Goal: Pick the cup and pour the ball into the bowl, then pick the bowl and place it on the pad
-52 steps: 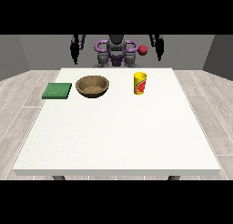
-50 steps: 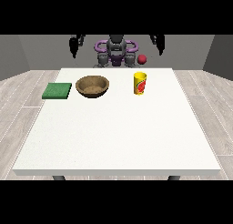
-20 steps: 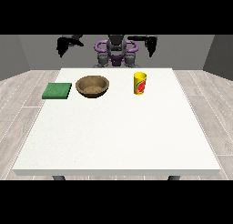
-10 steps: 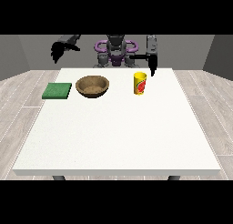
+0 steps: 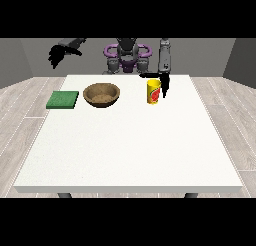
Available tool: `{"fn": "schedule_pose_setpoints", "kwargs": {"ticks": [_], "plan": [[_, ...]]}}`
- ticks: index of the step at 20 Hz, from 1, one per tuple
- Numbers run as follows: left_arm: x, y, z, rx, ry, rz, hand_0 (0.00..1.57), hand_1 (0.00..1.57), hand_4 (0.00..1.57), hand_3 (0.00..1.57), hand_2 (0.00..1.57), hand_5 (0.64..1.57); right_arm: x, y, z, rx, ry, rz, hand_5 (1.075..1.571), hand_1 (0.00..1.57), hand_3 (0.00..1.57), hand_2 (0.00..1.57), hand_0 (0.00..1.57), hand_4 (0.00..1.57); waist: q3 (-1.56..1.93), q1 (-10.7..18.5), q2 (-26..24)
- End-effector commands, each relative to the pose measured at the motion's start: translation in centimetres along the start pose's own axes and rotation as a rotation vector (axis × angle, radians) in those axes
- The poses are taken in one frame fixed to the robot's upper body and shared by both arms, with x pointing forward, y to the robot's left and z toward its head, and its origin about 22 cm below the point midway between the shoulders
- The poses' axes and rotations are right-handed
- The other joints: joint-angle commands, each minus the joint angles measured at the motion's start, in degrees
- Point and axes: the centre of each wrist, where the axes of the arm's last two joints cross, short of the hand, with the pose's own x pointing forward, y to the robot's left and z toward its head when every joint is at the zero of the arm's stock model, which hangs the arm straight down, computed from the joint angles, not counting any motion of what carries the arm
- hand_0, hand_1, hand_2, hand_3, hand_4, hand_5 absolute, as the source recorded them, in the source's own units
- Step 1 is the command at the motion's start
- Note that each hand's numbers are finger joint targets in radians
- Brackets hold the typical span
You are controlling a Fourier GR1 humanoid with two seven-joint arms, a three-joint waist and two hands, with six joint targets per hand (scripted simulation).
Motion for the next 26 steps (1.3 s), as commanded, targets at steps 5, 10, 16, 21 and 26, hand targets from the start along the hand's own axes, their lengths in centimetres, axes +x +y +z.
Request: {"fn": "schedule_pose_setpoints", "kwargs": {"ticks": [5, 10, 16, 21, 26], "plan": [[-3.1, 1.0, 1.8, 0.108, -0.045, -0.233, 1.27, 1.27, 1.02, 1.57, 1.57, 1.569, 3.0, -3.1, -1.0, 0.026, -0.059, 0.012, 1.571, 0.0, 0.0, 0.0, 0.0, 0.0, 0.0, -4.78, 2.59], [-3.2, 1.9, 0.8, 0.145, -0.008, -0.348, 1.29, 1.29, 1.14, 1.57, 1.57, 1.551, 2.4, -5.0, 0.0, 0.019, -0.006, 0.003, 1.571, 0.0, 0.17, 0.0, 0.0, 0.0, 0.02, -4.98, 0.55], [-0.7, -4.2, -1.7, 0.031, -0.051, -0.632, 1.28, 1.28, 1.19, 1.57, 1.57, 1.542, 1.4, -4.8, -1.6, -0.005, 0.154, -0.032, 1.569, 0.0, 0.23, 0.0, 0.0, 0.16, 0.25, -2.32, -11.56], [1.2, -11.1, -2.8, -0.089, -0.089, -0.815, 1.32, 1.32, 1.14, 1.57, 1.57, 1.551, -1.5, -5.2, -0.2, -0.032, 0.256, -0.057, 1.568, 0.0, 0.24, 0.0, 0.0, 0.27, 0.31, -0.87, -17.03], [2.0, -14.9, -3.3, -0.204, -0.111, -1.056, 1.3, 1.3, 1.12, 1.57, 1.57, 1.559, -2.6, -5.1, -0.3, -0.026, 0.275, -0.06, 1.569, 0.0, 0.05, 0.0, 0.0, 0.37, 0.2, -1.21, -18.01]]}}
